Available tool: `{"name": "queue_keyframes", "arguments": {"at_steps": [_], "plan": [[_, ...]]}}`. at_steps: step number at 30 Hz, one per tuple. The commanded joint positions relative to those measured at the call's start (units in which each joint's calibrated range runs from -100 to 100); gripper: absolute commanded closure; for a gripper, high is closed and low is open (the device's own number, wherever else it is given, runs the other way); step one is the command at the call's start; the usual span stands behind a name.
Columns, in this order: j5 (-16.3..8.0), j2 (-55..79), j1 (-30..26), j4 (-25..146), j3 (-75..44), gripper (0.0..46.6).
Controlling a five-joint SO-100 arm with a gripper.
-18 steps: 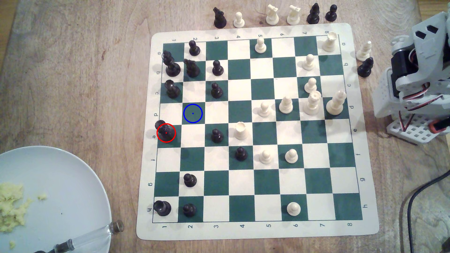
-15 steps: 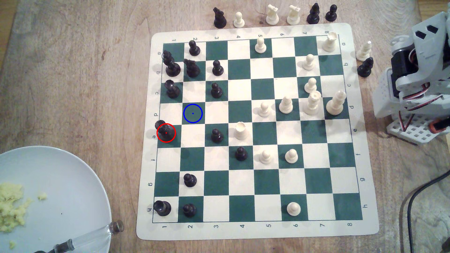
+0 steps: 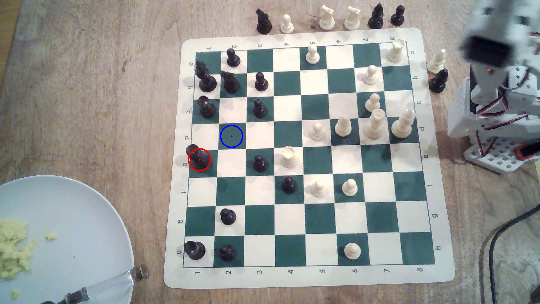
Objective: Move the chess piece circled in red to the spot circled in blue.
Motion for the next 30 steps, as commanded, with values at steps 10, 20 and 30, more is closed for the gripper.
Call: {"name": "queue_keyframes", "arguments": {"at_steps": [10,20,30], "plan": [[-2.3,-0.2,1.7,46.2,-12.2,42.4],[-4.5,19.0,-3.1,64.3,-31.9,46.4],[-7.0,42.0,-9.5,73.0,-49.0,46.4]]}}
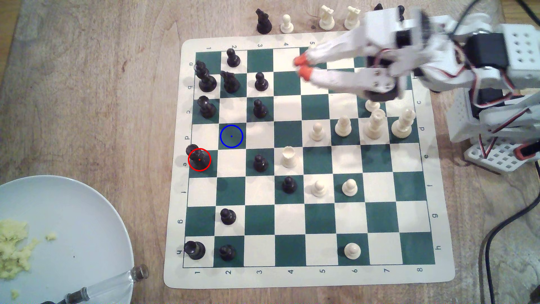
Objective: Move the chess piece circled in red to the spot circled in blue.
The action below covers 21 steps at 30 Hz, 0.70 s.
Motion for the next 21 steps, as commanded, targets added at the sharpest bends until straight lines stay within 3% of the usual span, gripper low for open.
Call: {"name": "queue_keyframes", "arguments": {"at_steps": [1,7,21], "plan": [[-1.1,12.1,-2.6,3.2,-17.0,46.4],[-2.2,26.4,-3.5,8.1,-30.4,46.4],[-9.4,56.3,-2.4,18.2,-59.6,46.4]]}}
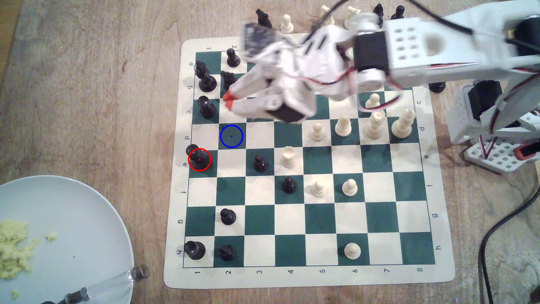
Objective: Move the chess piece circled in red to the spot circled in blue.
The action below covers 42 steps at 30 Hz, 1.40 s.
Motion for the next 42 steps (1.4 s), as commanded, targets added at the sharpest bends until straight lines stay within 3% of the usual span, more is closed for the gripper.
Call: {"name": "queue_keyframes", "arguments": {"at_steps": [1,8,29,35,42], "plan": [[-1.7,4.4,-0.1,4.9,-13.9,46.4],[-2.9,12.5,-0.6,7.6,-22.7,46.4],[-2.5,21.3,0.6,10.1,-32.7,45.6],[-2.7,22.7,0.9,10.3,-33.8,40.2],[-2.8,26.0,0.6,8.8,-35.5,39.3]]}}
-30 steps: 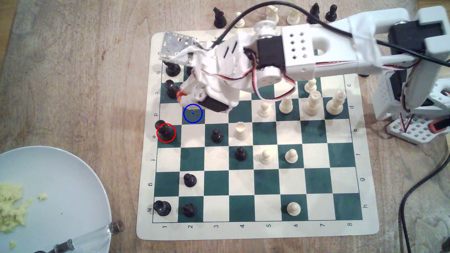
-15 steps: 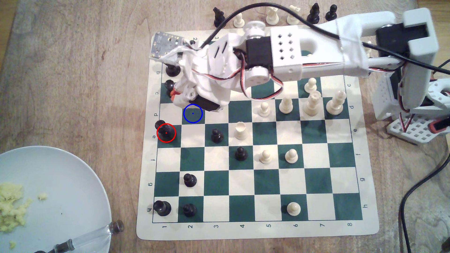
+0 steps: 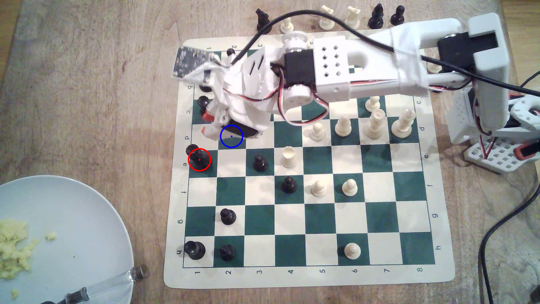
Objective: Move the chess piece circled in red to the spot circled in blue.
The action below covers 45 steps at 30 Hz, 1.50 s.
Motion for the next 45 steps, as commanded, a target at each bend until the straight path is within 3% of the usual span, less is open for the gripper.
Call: {"name": "queue_keyframes", "arguments": {"at_steps": [1,10,16,45], "plan": [[-0.2,0.7,0.3,-1.4,-8.3,39.3],[-0.3,6.9,-0.8,-1.9,-16.0,39.4],[-1.1,9.2,-2.0,-2.7,-19.6,36.9],[-1.7,17.6,-3.1,-8.1,-22.2,35.3]]}}
